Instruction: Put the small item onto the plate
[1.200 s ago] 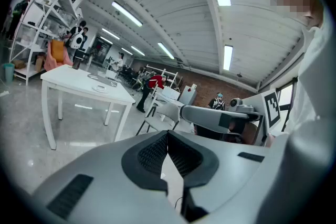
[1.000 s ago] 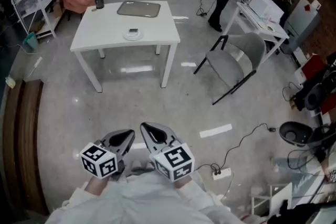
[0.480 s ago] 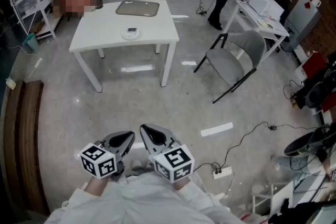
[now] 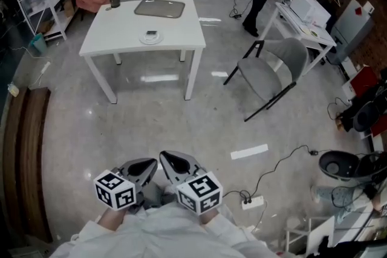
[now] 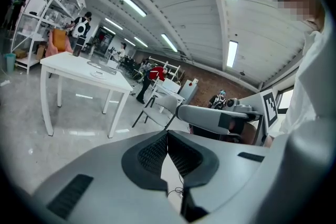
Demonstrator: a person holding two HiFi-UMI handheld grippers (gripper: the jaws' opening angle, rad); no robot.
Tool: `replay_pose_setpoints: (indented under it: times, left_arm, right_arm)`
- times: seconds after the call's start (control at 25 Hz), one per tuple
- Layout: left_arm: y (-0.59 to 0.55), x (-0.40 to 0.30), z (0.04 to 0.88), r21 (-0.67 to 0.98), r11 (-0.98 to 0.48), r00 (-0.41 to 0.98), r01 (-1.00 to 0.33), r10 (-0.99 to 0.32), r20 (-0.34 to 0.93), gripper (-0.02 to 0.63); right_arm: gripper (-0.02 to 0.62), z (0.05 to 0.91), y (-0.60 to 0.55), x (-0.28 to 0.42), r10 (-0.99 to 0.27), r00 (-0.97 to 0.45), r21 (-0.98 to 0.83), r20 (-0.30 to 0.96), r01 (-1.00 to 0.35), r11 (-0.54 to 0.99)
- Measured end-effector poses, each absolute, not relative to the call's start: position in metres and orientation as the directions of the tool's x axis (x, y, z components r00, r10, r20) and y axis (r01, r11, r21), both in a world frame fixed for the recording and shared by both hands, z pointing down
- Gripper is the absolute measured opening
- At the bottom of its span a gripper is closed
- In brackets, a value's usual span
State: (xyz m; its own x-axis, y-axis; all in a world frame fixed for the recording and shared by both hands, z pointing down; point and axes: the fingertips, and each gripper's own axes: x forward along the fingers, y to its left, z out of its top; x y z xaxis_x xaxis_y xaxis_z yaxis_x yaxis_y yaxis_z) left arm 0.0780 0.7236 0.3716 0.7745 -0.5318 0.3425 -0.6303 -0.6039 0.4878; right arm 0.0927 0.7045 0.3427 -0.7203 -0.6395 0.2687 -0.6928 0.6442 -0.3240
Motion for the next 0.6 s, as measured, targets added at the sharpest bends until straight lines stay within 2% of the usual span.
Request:
replay_pose_setpoints:
  times: [0.2, 0.6]
  left_arm:
    - [0.716, 0.085, 0.374, 0.479, -0.598, 0.765, -0.643, -0.540, 0.351, 0.009]
    - [0.636, 0.064, 0.379, 0.489, -0.582, 0.756, -0.650, -0.564, 0.334, 0.009]
  right_arm:
    - [0.015, 0.343, 0.700, 0.087, -0.618, -0.745, -0.359, 0.253, -0.665, 0.655]
    - [0.015, 0.356, 0.624, 0.088, -0.668, -0.689, -0.344, 0.280, -0.722, 0.600]
